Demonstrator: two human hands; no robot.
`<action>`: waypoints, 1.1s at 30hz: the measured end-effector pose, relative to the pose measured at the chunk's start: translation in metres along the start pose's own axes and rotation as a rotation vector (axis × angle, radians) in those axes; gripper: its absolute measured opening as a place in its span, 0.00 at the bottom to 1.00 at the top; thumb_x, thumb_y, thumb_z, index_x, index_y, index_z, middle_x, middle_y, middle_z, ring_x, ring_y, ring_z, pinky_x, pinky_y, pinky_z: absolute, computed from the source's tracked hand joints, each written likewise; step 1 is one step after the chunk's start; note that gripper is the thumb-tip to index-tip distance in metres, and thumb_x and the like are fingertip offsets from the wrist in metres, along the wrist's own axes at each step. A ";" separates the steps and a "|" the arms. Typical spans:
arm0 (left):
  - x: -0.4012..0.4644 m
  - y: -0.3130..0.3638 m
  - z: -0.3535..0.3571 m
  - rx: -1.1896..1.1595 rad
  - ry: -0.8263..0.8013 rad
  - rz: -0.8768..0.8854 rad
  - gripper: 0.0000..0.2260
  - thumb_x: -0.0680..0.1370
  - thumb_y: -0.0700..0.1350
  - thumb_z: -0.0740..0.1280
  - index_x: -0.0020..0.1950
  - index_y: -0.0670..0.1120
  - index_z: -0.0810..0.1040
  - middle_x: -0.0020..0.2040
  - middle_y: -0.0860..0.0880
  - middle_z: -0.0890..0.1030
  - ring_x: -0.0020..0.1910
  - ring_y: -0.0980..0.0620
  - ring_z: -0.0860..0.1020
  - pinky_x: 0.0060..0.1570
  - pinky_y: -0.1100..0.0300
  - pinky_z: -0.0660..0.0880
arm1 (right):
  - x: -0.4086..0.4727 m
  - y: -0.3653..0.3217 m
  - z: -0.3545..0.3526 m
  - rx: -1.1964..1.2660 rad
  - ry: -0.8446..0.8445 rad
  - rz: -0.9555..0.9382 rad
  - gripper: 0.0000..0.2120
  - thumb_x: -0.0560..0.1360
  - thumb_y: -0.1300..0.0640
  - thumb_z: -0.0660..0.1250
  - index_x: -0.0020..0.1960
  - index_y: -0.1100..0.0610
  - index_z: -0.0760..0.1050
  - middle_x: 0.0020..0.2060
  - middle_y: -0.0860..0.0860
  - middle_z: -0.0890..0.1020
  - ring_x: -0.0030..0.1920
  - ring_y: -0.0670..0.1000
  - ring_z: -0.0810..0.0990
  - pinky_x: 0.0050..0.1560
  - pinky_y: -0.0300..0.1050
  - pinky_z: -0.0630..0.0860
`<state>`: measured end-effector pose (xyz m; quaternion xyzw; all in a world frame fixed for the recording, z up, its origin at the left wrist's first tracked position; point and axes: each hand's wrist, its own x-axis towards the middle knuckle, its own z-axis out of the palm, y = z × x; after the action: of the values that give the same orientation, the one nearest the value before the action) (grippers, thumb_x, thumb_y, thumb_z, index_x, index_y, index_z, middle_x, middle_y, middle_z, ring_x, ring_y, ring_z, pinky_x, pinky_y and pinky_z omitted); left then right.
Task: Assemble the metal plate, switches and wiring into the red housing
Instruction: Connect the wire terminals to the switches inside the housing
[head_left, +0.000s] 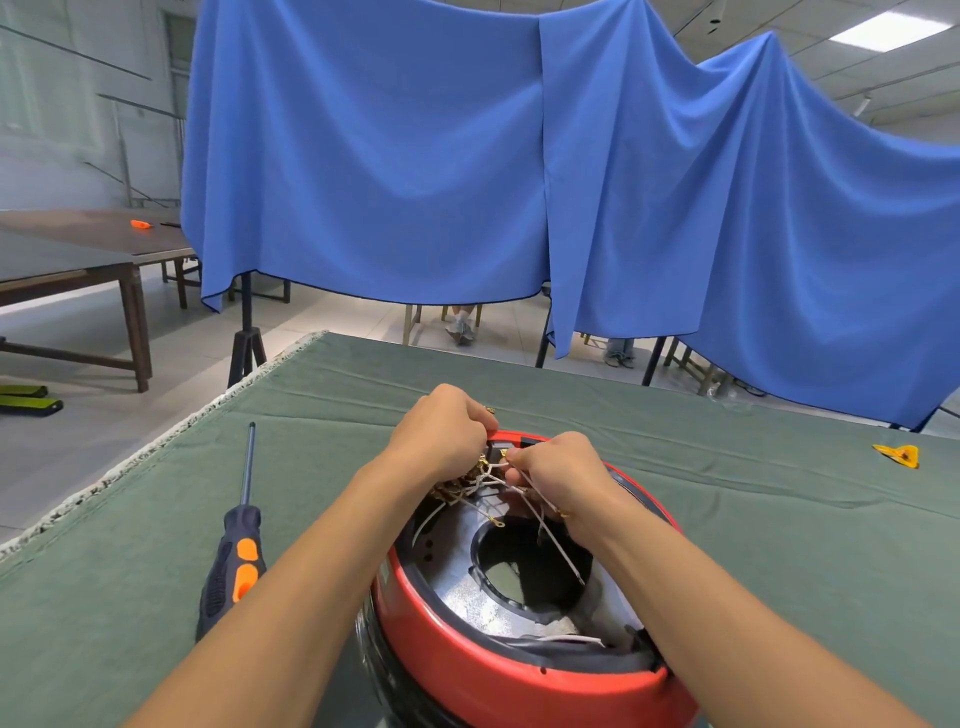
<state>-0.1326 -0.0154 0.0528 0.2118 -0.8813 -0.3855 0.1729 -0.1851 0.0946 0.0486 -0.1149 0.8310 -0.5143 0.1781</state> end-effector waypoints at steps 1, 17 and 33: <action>0.000 0.000 0.000 0.002 -0.001 0.004 0.18 0.74 0.33 0.60 0.56 0.48 0.83 0.58 0.49 0.82 0.58 0.49 0.77 0.60 0.51 0.74 | -0.001 -0.001 0.000 -0.003 -0.003 0.000 0.11 0.77 0.64 0.64 0.36 0.61 0.76 0.26 0.51 0.76 0.27 0.46 0.72 0.27 0.37 0.65; -0.001 -0.006 -0.008 -0.126 0.024 -0.043 0.17 0.75 0.31 0.57 0.54 0.43 0.83 0.58 0.45 0.81 0.59 0.48 0.77 0.62 0.52 0.73 | -0.003 0.001 -0.004 -0.246 0.053 -0.130 0.14 0.76 0.58 0.65 0.35 0.64 0.79 0.27 0.52 0.79 0.29 0.51 0.74 0.31 0.41 0.69; -0.005 -0.009 -0.012 -0.106 -0.025 0.003 0.14 0.75 0.33 0.63 0.54 0.45 0.83 0.55 0.45 0.83 0.56 0.48 0.79 0.60 0.50 0.74 | -0.014 -0.003 0.012 -0.705 0.206 -0.419 0.06 0.71 0.46 0.69 0.43 0.48 0.81 0.44 0.47 0.83 0.47 0.53 0.80 0.41 0.43 0.71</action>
<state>-0.1207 -0.0255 0.0532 0.1960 -0.8620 -0.4342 0.1734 -0.1677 0.0890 0.0493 -0.2832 0.9282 -0.2324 -0.0645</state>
